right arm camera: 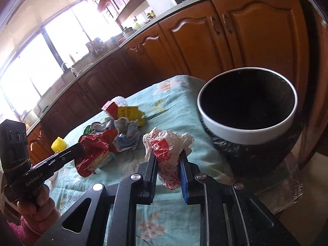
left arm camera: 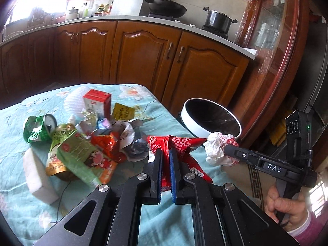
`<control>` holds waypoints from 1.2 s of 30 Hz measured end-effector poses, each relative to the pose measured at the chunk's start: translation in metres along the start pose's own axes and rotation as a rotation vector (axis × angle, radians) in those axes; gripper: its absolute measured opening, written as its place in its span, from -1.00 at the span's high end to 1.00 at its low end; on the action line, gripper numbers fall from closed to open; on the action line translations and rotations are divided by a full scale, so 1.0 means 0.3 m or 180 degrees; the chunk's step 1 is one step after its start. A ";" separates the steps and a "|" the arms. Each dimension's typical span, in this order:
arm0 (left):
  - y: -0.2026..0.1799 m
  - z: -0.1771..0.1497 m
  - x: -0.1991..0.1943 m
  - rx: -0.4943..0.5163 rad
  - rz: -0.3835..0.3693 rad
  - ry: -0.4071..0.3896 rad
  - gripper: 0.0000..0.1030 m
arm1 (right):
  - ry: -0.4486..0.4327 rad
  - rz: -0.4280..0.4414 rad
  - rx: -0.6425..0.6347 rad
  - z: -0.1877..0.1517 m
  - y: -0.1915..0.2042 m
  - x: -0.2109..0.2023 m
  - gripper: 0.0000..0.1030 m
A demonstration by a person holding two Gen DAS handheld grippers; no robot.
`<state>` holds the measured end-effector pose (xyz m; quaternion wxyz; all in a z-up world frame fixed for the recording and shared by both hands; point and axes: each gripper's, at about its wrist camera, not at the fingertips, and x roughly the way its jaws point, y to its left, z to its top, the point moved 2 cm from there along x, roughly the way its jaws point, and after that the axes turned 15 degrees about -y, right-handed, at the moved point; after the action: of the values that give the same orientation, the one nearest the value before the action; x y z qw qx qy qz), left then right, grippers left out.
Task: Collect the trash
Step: 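Carry both items over the black trash bin and open both tools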
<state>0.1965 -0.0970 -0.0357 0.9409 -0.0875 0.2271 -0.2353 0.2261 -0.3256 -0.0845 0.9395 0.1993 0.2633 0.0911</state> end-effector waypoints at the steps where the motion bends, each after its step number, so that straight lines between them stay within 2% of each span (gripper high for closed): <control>1: -0.013 0.007 0.030 0.0020 -0.0027 0.0015 0.91 | -0.0023 -0.0046 0.0008 0.012 -0.019 -0.004 0.62; 12: -0.131 0.079 0.286 0.0243 -0.0193 0.0079 0.90 | -0.0227 -0.0446 0.0068 0.124 -0.183 -0.028 0.58; 20: -0.192 0.139 0.467 0.0301 -0.0277 0.0198 0.90 | -0.0254 -0.0654 0.0004 0.195 -0.269 0.001 0.57; 28: -0.289 0.189 0.702 0.0424 -0.0302 0.0357 0.89 | -0.0134 -0.0778 -0.0043 0.256 -0.347 0.073 0.54; 36: -0.315 0.165 0.913 0.0420 -0.0232 0.0683 0.88 | 0.0041 -0.0863 -0.0111 0.271 -0.409 0.151 0.48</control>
<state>0.3969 -0.3088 -0.0722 0.9058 -0.0080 0.3071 -0.2918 0.3158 -0.4505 -0.0934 0.9448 0.1450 0.2923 -0.0308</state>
